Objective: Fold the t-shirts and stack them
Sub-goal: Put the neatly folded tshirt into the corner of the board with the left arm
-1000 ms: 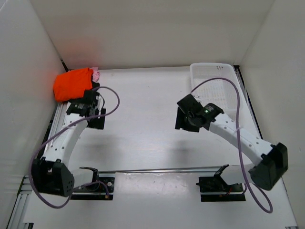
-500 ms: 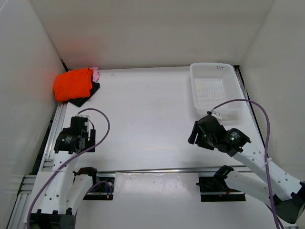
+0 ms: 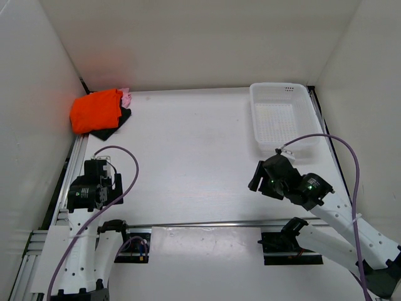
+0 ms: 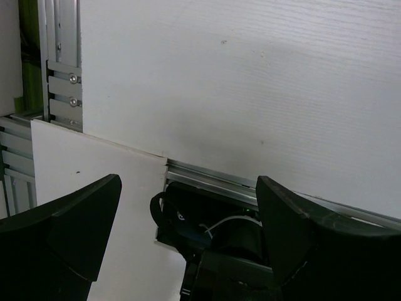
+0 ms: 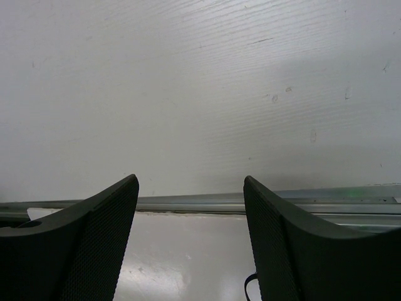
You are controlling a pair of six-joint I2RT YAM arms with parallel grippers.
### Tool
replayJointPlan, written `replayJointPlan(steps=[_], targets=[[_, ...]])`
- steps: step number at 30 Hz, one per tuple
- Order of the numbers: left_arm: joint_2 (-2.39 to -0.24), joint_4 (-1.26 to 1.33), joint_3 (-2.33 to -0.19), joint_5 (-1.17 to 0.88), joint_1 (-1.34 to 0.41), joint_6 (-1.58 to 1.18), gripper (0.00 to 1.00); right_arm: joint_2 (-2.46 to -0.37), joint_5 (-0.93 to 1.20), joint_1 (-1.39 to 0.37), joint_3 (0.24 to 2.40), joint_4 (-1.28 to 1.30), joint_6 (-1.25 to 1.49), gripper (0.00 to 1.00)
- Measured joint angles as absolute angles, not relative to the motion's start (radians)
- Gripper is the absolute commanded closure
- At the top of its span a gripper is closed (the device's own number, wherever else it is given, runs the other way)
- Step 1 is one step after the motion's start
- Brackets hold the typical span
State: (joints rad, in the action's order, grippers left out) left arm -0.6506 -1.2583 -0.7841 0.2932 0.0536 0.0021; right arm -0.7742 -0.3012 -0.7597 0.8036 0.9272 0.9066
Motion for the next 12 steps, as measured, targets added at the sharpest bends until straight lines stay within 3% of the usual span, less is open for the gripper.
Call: replayJointPlan(steps=[12], targets=[[-0.651, -1.274, -0.784, 0.269, 0.058, 0.002, 0.00, -0.793, -0.307, -0.760, 0.804, 0.922, 0.868, 0.25]])
